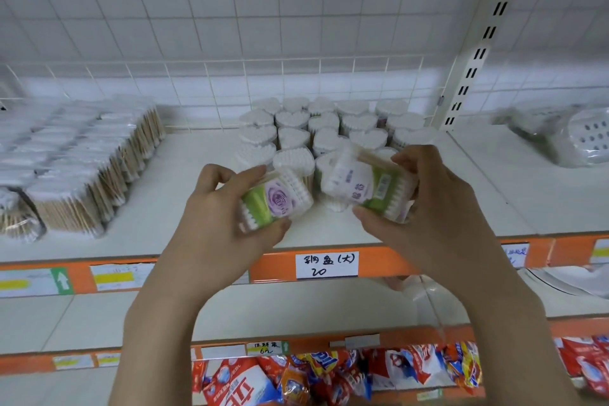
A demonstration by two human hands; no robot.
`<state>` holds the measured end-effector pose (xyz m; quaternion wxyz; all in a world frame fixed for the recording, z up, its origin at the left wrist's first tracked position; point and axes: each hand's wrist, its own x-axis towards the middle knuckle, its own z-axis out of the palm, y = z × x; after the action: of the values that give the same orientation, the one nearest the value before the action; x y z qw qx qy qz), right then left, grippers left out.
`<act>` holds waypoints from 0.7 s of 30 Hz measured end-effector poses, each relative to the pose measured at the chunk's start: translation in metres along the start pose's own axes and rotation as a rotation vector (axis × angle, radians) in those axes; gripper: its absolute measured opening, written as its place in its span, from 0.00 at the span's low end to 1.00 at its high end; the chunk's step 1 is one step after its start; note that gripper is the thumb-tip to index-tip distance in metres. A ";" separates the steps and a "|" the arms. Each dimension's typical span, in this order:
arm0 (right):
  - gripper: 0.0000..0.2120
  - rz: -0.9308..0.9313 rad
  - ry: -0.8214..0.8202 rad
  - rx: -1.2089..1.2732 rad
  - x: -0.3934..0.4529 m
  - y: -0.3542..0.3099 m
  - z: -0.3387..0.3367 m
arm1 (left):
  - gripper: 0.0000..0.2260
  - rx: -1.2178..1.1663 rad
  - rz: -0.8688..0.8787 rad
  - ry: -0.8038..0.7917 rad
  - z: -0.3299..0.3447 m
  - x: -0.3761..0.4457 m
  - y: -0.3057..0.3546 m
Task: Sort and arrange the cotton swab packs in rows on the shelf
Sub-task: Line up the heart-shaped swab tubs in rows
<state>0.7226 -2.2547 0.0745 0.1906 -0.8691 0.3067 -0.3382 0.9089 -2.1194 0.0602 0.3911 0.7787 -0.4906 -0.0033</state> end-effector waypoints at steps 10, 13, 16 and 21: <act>0.20 -0.076 0.047 -0.003 -0.004 0.005 0.004 | 0.25 0.003 0.026 0.111 0.002 -0.001 0.012; 0.24 -0.081 0.061 0.028 -0.003 0.008 0.007 | 0.22 -0.029 0.006 0.115 0.003 -0.001 0.011; 0.37 -0.090 -0.003 0.088 -0.004 0.011 0.013 | 0.20 -0.128 -0.022 0.077 0.008 -0.002 0.007; 0.37 -0.169 -0.062 0.026 -0.005 0.013 0.018 | 0.34 -0.192 -0.041 0.012 0.018 -0.004 0.005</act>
<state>0.7271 -2.2589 0.0524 0.1821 -0.8994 0.2217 -0.3299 0.8962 -2.1279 0.0489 0.4669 0.7474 -0.4697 -0.0535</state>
